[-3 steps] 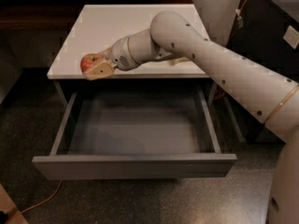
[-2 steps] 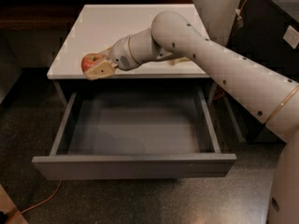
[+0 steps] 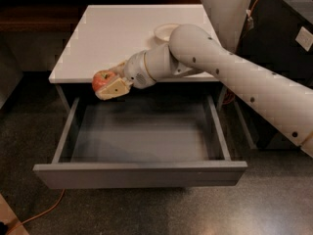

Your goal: Place apple into top drawer

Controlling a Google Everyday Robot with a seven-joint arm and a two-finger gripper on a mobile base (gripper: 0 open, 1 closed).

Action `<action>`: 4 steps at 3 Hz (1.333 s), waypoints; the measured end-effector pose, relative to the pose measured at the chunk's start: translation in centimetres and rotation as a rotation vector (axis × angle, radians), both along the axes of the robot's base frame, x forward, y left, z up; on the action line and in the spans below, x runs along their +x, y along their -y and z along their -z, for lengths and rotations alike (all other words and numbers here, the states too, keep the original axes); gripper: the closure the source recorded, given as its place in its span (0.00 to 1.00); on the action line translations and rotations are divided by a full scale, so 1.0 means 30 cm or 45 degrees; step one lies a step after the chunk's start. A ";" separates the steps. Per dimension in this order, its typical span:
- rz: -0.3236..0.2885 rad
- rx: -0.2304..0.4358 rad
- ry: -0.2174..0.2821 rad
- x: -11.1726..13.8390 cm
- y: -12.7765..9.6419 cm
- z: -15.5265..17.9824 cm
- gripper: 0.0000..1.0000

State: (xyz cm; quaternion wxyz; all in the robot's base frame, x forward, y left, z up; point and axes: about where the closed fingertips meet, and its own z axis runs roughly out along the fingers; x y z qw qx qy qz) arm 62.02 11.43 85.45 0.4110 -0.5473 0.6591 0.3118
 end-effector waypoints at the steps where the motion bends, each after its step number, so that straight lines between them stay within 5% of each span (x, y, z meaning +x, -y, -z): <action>1: -0.014 -0.012 -0.006 -0.076 0.069 0.058 1.00; 3: 0.003 -0.063 0.039 -0.129 0.197 0.296 1.00; 4: 0.003 -0.063 0.039 -0.129 0.197 0.296 1.00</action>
Offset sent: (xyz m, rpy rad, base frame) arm -0.0503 -0.0697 -0.0701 -0.0287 0.0047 -0.0066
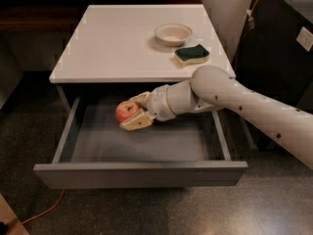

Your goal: Place apple into top drawer

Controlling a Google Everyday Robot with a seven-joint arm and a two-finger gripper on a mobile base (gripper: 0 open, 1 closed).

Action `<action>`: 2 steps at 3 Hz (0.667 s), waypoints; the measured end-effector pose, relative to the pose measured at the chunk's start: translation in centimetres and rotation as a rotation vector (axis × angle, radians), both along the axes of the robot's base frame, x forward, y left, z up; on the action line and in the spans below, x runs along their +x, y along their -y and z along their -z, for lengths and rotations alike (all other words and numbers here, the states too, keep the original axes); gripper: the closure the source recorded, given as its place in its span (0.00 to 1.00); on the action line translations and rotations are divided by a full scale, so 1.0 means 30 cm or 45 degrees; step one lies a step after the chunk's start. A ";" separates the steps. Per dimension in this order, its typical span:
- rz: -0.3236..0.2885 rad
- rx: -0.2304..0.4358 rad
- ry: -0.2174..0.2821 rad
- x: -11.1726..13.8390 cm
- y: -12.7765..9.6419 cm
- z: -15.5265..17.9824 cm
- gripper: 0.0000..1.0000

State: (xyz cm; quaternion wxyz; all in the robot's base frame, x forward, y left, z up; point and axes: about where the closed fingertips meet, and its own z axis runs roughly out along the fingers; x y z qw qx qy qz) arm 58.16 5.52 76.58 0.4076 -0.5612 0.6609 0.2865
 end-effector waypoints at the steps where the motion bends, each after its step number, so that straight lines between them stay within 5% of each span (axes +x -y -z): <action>1: 0.021 -0.082 -0.013 0.004 0.021 0.071 1.00; 2: 0.052 -0.158 -0.004 0.027 0.064 0.189 1.00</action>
Offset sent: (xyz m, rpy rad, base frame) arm 0.0131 -0.0335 -0.0833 -0.1820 -0.0008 -0.0674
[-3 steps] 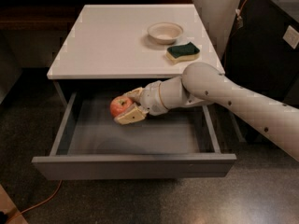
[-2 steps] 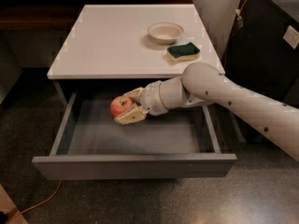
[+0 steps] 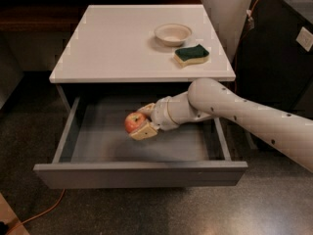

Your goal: Place apple into top drawer

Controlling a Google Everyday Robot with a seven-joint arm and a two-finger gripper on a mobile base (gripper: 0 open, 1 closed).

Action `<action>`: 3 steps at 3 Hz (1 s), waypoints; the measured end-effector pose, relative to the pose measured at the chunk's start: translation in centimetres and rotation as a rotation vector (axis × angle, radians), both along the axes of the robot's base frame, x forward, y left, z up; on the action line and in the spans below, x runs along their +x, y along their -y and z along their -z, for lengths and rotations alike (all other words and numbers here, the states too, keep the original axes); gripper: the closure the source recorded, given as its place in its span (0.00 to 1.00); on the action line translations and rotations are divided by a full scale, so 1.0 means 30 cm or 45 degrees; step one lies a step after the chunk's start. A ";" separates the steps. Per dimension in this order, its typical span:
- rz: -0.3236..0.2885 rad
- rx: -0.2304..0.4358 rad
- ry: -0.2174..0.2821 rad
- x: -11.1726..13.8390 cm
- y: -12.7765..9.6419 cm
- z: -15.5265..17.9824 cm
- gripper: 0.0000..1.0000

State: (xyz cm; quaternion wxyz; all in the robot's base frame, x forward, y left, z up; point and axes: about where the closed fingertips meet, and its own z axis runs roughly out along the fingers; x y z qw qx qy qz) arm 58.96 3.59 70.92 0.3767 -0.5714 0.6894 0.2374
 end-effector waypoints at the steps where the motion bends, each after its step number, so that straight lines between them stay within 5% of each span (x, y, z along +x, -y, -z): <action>1: 0.012 -0.016 0.021 0.022 0.027 0.066 1.00; 3: 0.004 -0.024 0.014 0.092 0.047 0.191 1.00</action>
Offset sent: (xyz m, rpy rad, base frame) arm 0.0345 -0.0215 -0.0654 -0.0167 -0.0199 -0.0201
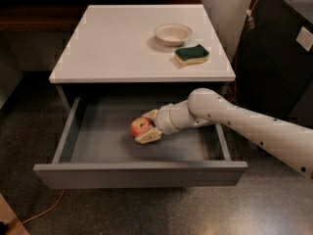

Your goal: Place apple into top drawer

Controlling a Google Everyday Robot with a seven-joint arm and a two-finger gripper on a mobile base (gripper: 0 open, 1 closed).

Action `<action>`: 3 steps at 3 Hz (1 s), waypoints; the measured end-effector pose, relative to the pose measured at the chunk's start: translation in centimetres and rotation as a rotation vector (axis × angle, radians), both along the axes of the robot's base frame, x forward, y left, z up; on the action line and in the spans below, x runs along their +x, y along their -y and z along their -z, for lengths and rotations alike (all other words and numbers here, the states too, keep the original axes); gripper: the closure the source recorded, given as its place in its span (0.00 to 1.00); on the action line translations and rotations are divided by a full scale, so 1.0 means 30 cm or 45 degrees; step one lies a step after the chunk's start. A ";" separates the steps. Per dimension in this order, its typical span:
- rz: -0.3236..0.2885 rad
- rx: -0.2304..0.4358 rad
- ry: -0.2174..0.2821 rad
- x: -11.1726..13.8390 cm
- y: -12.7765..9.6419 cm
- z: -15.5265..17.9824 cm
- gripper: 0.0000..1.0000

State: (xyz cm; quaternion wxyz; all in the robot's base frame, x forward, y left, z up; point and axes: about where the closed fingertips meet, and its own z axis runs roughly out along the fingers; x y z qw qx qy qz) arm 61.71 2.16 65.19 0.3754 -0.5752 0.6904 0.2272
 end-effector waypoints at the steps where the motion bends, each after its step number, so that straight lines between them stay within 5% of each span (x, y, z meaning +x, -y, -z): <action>1: -0.015 -0.006 0.019 0.033 0.000 0.035 0.83; 3: -0.014 -0.004 0.024 0.076 0.015 0.072 0.27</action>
Offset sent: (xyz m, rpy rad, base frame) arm 0.0298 -0.0050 -0.0208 0.0078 -0.0294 0.0164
